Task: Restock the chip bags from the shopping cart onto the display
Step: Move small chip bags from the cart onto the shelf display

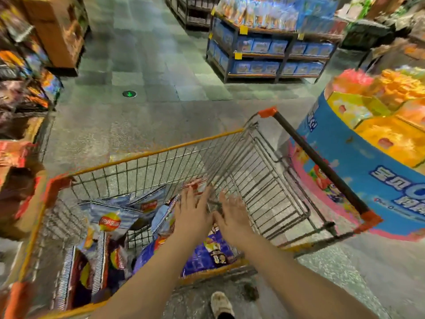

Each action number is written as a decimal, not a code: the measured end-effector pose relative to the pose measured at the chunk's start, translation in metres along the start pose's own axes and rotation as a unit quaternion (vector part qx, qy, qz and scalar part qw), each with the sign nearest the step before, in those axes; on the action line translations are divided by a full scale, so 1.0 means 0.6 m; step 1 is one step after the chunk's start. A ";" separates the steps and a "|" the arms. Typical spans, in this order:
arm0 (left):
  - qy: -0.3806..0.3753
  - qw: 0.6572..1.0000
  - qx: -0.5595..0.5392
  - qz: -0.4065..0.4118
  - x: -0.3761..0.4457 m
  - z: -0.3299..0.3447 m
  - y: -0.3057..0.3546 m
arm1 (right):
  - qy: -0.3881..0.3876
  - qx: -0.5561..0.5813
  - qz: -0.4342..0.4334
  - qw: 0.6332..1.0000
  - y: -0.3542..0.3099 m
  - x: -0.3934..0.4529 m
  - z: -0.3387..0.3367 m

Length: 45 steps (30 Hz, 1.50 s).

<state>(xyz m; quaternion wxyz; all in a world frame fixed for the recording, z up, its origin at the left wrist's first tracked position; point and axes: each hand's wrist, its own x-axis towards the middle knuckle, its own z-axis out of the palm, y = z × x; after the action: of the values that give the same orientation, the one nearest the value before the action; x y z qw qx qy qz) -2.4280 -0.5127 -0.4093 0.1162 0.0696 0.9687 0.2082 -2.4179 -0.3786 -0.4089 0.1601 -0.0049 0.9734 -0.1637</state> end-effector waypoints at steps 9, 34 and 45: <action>0.002 0.994 0.036 -0.099 0.180 0.069 0.039 | -0.069 -0.073 -0.098 0.990 0.093 0.209 -0.005; -0.040 0.967 0.024 -0.250 0.347 0.343 -0.174 | -0.151 -0.134 -0.184 0.962 0.206 0.490 0.274; -0.013 0.984 0.053 -0.172 0.386 0.363 -0.232 | -0.102 -0.086 -0.246 0.960 0.198 0.551 0.327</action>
<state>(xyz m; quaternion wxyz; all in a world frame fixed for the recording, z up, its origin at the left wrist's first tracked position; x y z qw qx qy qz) -2.6078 -0.5118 -0.7065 0.1592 -0.0891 0.9742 0.1326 -2.6653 -0.3491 -0.7250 0.2121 -0.2749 0.9310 -0.1124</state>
